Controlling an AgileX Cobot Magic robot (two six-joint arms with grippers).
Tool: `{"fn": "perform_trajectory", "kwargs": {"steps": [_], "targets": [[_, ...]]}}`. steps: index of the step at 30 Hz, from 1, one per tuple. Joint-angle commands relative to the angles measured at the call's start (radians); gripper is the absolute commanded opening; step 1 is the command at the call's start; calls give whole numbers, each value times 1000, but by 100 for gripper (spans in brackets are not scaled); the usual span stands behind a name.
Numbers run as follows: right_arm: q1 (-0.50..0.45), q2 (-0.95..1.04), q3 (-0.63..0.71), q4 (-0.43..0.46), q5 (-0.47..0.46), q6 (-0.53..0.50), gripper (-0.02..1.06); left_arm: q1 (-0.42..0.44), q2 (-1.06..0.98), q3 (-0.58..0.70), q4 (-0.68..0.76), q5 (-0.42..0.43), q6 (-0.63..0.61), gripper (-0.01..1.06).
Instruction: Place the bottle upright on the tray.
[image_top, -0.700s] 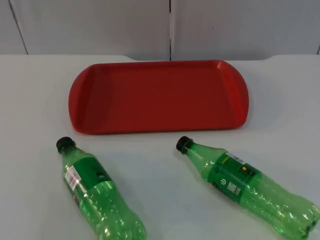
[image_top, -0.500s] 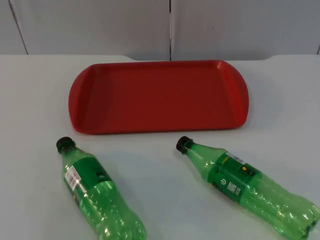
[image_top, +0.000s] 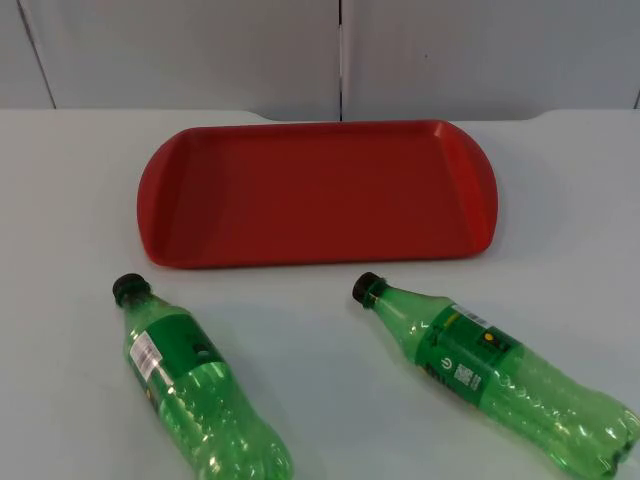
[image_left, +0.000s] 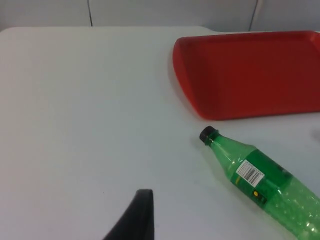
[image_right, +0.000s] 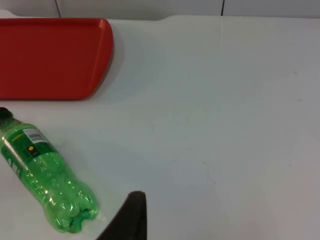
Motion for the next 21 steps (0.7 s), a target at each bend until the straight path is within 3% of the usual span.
{"fn": "perform_trajectory", "kwargs": {"steps": [1,21], "targets": [[-6,-4,3,-3,-1,-6,104,2,25,-20,-16,-12,-2,105],[-6,-4,3,-3,-1,-9,104,2,277,-83,-177,-149,-2,105]]}}
